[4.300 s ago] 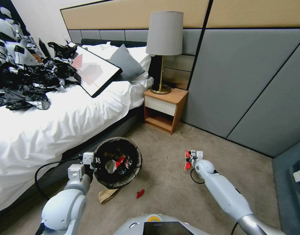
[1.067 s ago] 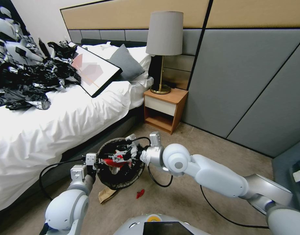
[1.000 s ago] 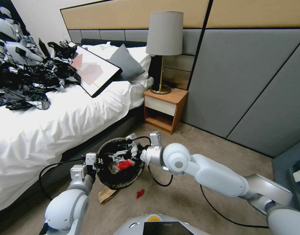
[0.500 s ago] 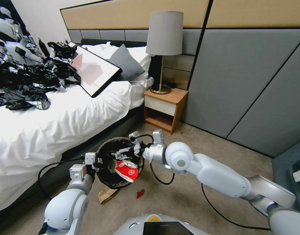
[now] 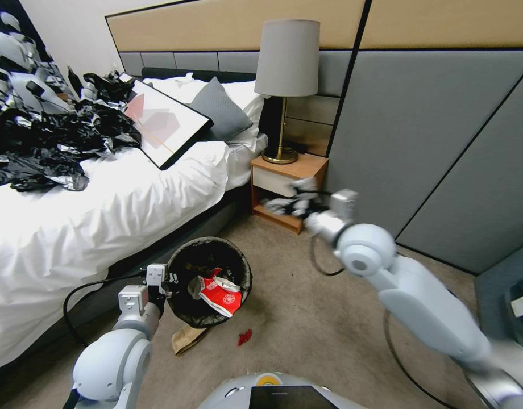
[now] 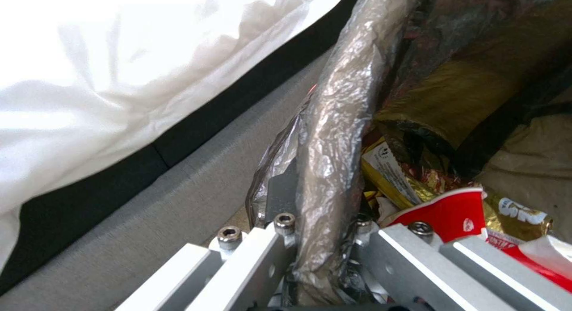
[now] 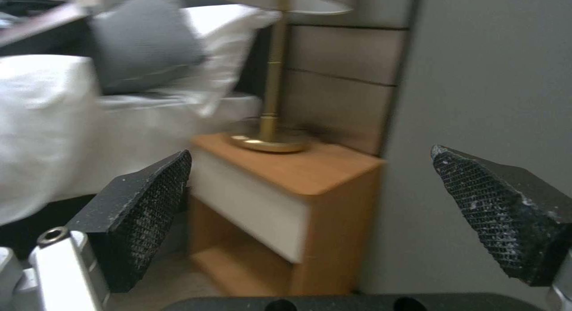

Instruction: Pick up the trash bin, then pick up the garbage from the floor and place it into the trash bin.

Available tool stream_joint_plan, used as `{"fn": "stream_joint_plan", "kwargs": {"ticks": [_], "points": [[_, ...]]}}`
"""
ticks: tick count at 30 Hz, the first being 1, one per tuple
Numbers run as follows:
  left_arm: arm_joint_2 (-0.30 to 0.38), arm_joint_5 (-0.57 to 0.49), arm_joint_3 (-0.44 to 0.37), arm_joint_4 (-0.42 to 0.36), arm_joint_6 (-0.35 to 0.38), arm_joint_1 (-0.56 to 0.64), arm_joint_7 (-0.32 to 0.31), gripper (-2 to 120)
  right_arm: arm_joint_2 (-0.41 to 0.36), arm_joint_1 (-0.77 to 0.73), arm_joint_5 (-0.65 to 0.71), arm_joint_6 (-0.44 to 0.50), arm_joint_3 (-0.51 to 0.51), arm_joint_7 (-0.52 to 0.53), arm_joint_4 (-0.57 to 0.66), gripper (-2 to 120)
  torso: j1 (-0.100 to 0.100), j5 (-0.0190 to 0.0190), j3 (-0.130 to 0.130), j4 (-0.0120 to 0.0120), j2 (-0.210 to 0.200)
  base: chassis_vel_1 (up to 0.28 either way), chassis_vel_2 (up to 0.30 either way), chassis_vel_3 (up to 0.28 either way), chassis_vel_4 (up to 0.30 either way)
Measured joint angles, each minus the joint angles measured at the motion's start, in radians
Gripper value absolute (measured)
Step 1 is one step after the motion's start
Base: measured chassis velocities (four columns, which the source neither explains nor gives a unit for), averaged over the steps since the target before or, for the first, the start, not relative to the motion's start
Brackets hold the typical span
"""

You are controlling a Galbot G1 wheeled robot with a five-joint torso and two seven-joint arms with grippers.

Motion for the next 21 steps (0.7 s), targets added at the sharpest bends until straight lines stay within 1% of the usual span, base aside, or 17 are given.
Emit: {"fn": "stream_joint_plan", "kwargs": {"ticks": [1,3,4,5,7,8,11,12,14,18,21], "points": [[0.0,0.0,0.0,0.0,0.0,0.0,0.0,0,0.0,0.0,0.0,0.0,0.0,0.0,0.0,100,0.0,0.0,0.0,0.0,0.0,0.0,0.0,0.0,0.0],[-0.003,-0.001,0.001,0.0,0.0,0.002,-0.002,0,0.059,-0.112,-0.124,0.075,0.11,-0.04,-0.023,100,0.0,-0.0001,0.0,0.0003,0.0,0.0,0.0,0.0,0.0],[-0.003,-0.001,0.0,0.0,0.0,0.003,-0.002,0,0.076,-0.151,-0.16,0.096,0.136,-0.053,-0.029,100,0.0,0.0002,0.0,0.0003,0.0,0.0,0.0,0.0,0.0],[-0.003,-0.001,0.0,0.0,0.0,0.003,-0.002,0,0.076,-0.151,-0.16,0.096,0.136,-0.053,-0.029,100,0.0,0.0002,0.0,0.0003,0.0,0.0,0.0,0.0,0.0],[-0.001,-0.004,0.0,-0.001,0.0,0.006,-0.005,0,0.123,-0.27,-0.261,0.17,0.19,-0.071,-0.045,100,0.0,-0.0001,0.0,-0.0006,0.0,0.0,0.0,0.0,0.0],[-0.001,-0.004,0.0,-0.001,0.0,0.006,-0.005,0,0.123,-0.27,-0.261,0.17,0.19,-0.071,-0.045,100,0.0,-0.0001,0.0,-0.0006,0.0,0.0,0.0,0.0,0.0],[-0.004,-0.003,0.004,-0.001,0.0,0.009,-0.01,0,0.184,-0.357,-0.359,0.247,0.218,-0.068,-0.075,100,0.0,-0.0001,0.0,-0.0004,0.0,0.0,0.0,0.0,0.0],[-0.004,-0.003,0.004,-0.001,0.0,0.009,-0.01,0,0.184,-0.357,-0.359,0.247,0.218,-0.068,-0.075,100,0.0,-0.0001,0.0,-0.0004,0.0,0.0,0.0,0.0,0.0],[-0.008,0.001,0.007,-0.001,0.0,0.01,-0.01,0,0.213,-0.368,-0.372,0.259,0.22,-0.06,-0.081,100,0.0,-0.0001,0.0,0.0,0.0,0.0,0.0,0.0,0.0],[-0.008,0.005,0.008,-0.002,0.0,0.011,-0.01,0,0.239,-0.358,-0.389,0.259,0.204,-0.057,-0.083,100,0.0,-0.0002,0.0,0.0002,0.0,0.0,0.0,0.0,0.0],[-0.008,0.005,0.008,-0.002,0.0,0.011,-0.008,0,0.245,-0.355,-0.392,0.258,0.195,-0.056,-0.083,100,0.0,-0.0004,0.0,0.0001,0.0,0.0,0.0,0.0,0.0]]}}
